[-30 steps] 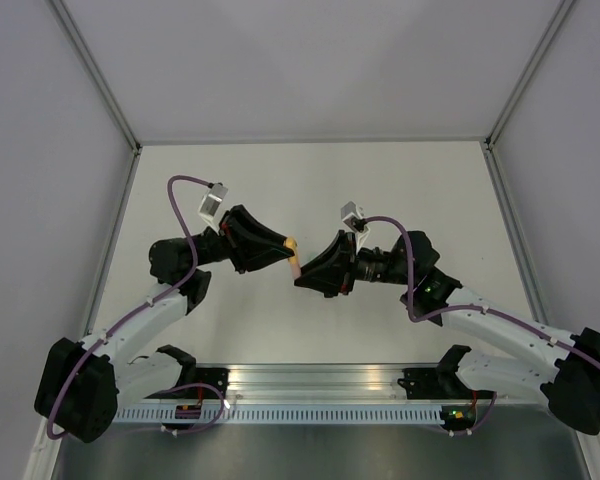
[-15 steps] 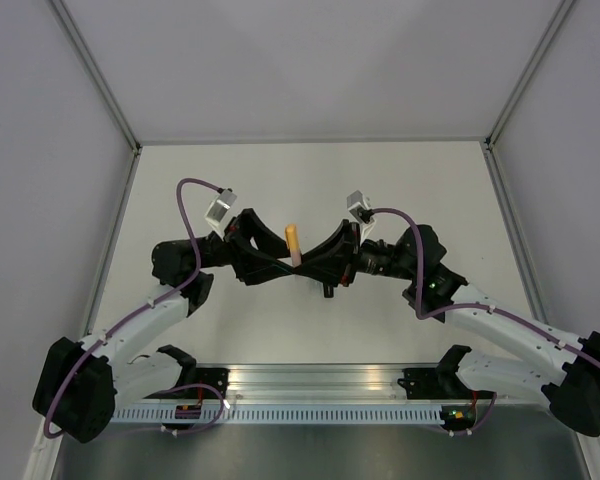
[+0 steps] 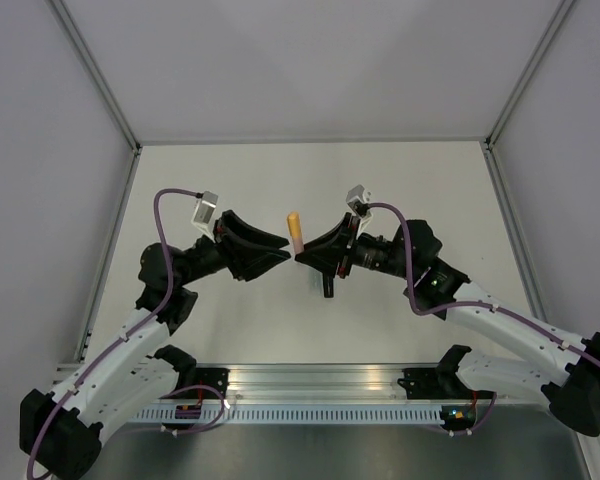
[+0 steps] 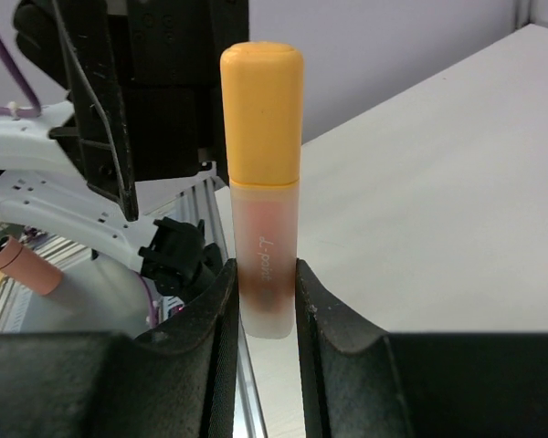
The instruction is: Insert the pens into the pen caps
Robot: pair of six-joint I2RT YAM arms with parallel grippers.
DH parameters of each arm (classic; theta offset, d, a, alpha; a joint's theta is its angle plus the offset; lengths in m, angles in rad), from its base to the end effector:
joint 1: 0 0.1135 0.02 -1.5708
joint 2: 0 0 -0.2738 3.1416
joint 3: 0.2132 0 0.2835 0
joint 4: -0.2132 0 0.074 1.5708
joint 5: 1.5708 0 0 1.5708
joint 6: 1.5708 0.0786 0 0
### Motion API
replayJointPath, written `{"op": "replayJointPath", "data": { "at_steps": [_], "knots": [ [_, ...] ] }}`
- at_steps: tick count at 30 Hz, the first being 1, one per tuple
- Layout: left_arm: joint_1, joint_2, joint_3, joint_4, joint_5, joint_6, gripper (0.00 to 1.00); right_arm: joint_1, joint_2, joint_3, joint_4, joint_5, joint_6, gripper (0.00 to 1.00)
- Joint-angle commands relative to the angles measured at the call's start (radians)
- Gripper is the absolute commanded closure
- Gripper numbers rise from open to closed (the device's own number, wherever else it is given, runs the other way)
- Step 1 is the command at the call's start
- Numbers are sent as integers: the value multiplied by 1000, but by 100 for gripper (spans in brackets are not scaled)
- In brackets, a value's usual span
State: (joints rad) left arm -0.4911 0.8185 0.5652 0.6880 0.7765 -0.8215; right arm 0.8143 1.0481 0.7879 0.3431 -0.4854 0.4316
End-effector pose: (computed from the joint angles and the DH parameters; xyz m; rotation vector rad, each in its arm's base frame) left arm 0.1805 -0.1590 0.3568 0.5647 1.3183 -1.5457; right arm 0.1858 0.2503 0.3493 -0.7269 1.4891 1.3361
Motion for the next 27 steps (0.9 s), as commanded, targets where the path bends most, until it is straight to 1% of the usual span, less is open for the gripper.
{"op": "replayJointPath", "data": {
  "at_steps": [1, 6, 12, 16, 27],
  "knots": [
    [-4, -24, 28, -168, -135, 97, 46, 3, 10, 40, -35, 103, -54, 100],
    [-10, 4, 61, -232, -154, 101, 46, 9, 30, 53, -65, 151, -73, 100],
    [-52, 42, 93, -318, -255, 154, 48, 17, 52, 57, -62, 177, -77, 100],
    [-69, 57, 110, -344, -295, 177, 49, 26, 64, 60, -62, 191, -79, 100],
    [-93, 65, 111, -355, -359, 180, 55, 68, 98, 83, -82, 260, -105, 100]
  ]
}}
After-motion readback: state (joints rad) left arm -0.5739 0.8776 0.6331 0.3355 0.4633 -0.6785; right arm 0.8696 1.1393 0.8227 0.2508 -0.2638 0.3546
